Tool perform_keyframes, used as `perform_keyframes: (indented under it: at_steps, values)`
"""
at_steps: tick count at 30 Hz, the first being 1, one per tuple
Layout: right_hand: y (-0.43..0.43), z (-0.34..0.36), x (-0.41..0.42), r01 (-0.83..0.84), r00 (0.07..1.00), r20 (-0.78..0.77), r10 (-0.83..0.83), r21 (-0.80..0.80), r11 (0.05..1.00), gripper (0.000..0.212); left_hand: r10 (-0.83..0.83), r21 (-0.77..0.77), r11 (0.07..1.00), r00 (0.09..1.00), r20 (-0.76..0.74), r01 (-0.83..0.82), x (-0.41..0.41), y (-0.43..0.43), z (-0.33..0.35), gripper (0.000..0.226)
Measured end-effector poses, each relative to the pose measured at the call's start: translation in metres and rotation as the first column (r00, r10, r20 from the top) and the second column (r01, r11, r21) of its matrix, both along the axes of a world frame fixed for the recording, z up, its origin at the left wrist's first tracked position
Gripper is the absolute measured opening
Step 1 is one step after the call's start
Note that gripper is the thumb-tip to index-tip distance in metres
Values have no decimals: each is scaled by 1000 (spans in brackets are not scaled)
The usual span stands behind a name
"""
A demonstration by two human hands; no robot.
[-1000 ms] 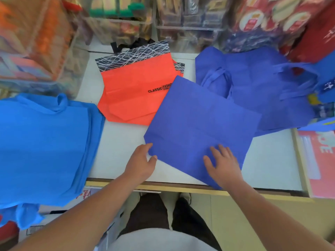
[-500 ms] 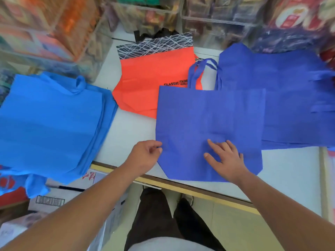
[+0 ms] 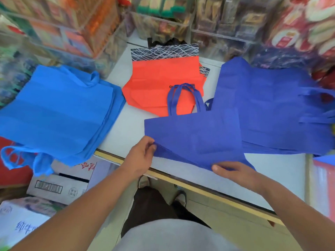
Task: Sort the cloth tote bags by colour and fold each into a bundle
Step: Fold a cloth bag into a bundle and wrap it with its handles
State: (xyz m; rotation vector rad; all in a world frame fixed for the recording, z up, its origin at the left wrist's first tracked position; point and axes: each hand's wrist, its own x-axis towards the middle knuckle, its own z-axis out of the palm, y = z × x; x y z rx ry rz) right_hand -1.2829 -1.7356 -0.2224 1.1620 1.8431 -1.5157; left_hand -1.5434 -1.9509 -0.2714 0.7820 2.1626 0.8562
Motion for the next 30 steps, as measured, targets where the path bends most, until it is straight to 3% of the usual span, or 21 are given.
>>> perform_keyframes:
  at_steps: [3, 6, 8, 11, 14, 18, 21, 24, 27, 30]
  values:
    - [17, 17, 34, 20, 999, -42, -16, 97, 995, 31, 168, -33, 985, 985, 41, -167, 0, 1, -5, 12]
    - [31, 7, 54, -17, 1000, 28, 9, 288, 957, 24, 279, -104, 957, 957, 79, -270, -1, 2, -12, 19]
    - [37, -8, 60, 44, 998, 23, -55, 341, 939, 21, 344, -137, 934, 935, 88, -331, -3, 0, -18, 21]
    - [34, -27, 53, 208, 978, -72, -196, 295, 933, 17, 416, -148, 901, 909, 34, -407, -8, -1, -25, 19]
    - [29, -45, 34, 368, 928, -124, -351, 160, 916, 22, 451, -106, 879, 883, -134, -465, -12, 2, -23, 26]
    - [37, -75, 15, 445, 894, -92, -438, 281, 850, 33, 195, -47, 968, 859, -473, -246, -5, 10, -22, 53]
    - [46, -92, 3, 429, 893, -18, -449, 330, 841, 34, 87, -117, 977, 841, -533, -176, -5, 23, -22, 95]
    - [48, -103, -3, 465, 858, 21, -513, 392, 793, 44, -190, -211, 975, 768, -612, 74, -3, 38, -30, 95]
    - [36, -101, -10, 425, 841, 34, -541, 577, 697, 67, -543, -439, 827, 703, -459, 352, 2, 46, -49, 73]
    - [12, -103, -20, 39, 981, 66, -181, 852, 522, 73, -670, -598, 687, 680, -298, 413, -2, 49, -66, 71]
